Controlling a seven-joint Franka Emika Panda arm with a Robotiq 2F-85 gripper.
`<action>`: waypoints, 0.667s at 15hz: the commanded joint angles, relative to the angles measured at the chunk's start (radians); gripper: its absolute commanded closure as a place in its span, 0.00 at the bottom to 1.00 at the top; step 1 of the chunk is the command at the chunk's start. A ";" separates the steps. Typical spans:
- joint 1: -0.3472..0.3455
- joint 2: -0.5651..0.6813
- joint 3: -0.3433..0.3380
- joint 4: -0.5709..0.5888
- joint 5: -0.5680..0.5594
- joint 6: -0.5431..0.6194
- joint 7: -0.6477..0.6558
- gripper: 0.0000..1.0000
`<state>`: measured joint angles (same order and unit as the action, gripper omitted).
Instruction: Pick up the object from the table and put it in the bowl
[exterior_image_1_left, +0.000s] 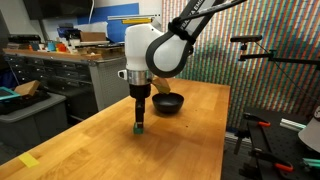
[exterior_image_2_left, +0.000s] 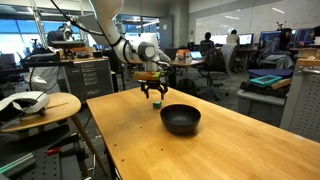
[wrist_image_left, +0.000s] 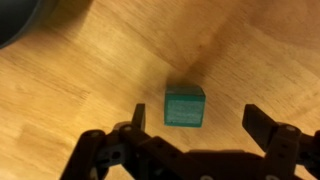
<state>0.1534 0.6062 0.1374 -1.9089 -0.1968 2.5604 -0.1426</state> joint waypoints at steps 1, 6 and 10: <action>-0.039 0.046 0.024 0.064 0.053 -0.002 -0.071 0.00; -0.053 0.080 0.033 0.090 0.084 -0.014 -0.108 0.00; -0.049 0.101 0.041 0.093 0.086 -0.019 -0.115 0.00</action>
<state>0.1187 0.6802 0.1537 -1.8515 -0.1340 2.5599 -0.2204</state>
